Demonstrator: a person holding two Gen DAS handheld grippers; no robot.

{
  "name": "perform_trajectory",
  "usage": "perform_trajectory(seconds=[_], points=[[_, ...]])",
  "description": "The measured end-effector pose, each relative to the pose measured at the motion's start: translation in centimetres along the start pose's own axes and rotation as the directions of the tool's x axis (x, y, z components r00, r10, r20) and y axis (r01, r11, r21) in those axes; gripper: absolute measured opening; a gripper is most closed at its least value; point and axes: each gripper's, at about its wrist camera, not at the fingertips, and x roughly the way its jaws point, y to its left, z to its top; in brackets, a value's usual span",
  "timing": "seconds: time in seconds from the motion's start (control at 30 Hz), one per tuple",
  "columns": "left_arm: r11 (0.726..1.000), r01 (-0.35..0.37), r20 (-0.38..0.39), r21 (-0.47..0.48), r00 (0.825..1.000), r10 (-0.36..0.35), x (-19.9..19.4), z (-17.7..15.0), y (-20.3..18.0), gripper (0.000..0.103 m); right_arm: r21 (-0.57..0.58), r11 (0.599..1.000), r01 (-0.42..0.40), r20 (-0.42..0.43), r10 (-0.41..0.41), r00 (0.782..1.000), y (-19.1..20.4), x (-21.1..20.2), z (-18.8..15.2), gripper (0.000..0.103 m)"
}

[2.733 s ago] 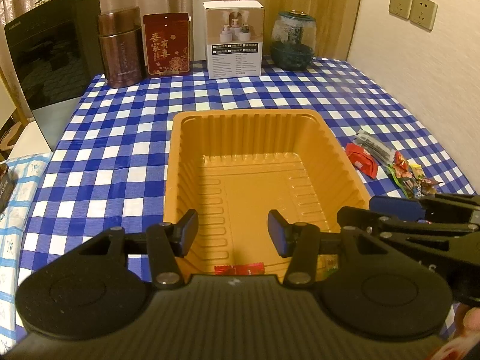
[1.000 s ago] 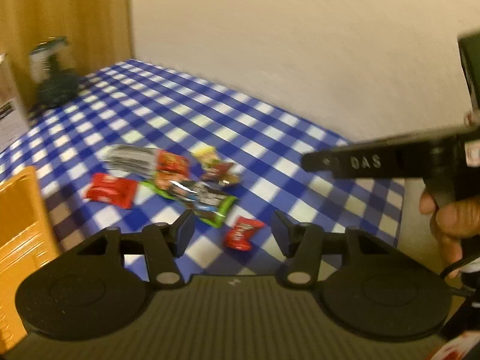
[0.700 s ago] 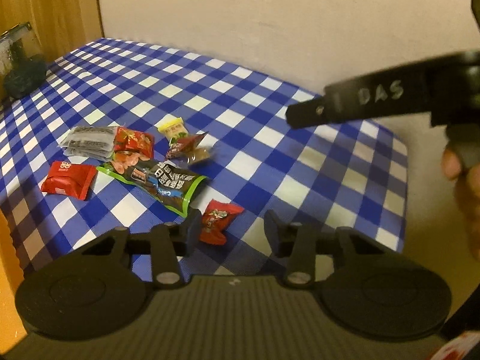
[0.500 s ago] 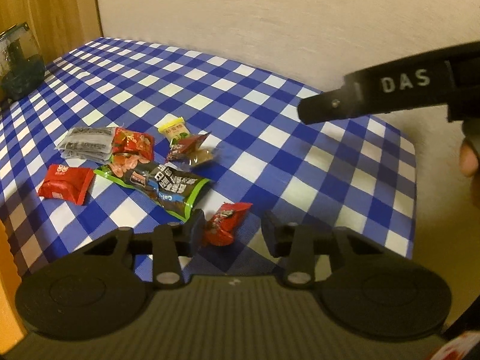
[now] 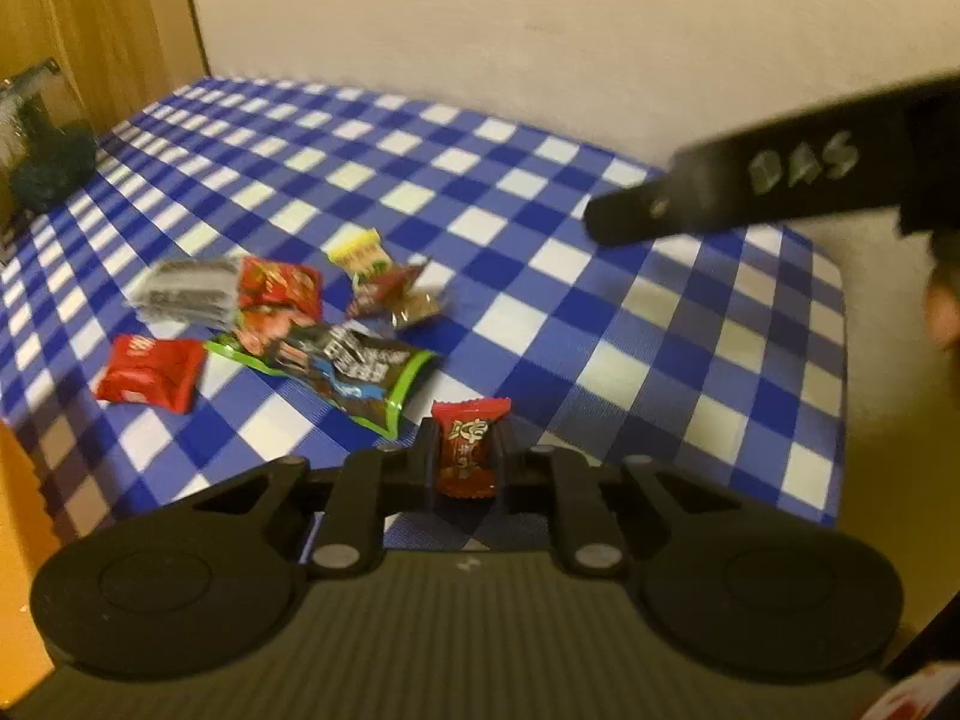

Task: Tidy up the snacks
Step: 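Move the left tool back to the snacks and grasp a small red candy, then grasp the dark jerky stick with the right tool while the left tool holds its candy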

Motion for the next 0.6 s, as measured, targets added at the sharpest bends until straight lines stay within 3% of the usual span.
perform_trajectory(seconds=[0.33, 0.43, 0.6], points=[[0.986, -0.123, 0.038, -0.110, 0.991, 0.128, -5.2, 0.0, 4.7, 0.016, -0.093, 0.993, -0.078, -0.009, 0.077, 0.997, 2.9, 1.0, -0.1, 0.039], [0.974, -0.169, 0.046, -0.153, 0.983, 0.178, -6.4, -0.5, 6.9, 0.016, -0.147, 0.980, -0.131, -0.032, 0.128, 0.991, 4.3, 1.7, -0.3, 0.039], [0.954, -0.186, 0.069, -0.236, 0.976, 0.208, -7.7, -0.9, 9.7, 0.016, -0.252, 0.947, -0.201, -0.047, 0.195, 0.980, 7.3, 3.3, -0.3, 0.039]])
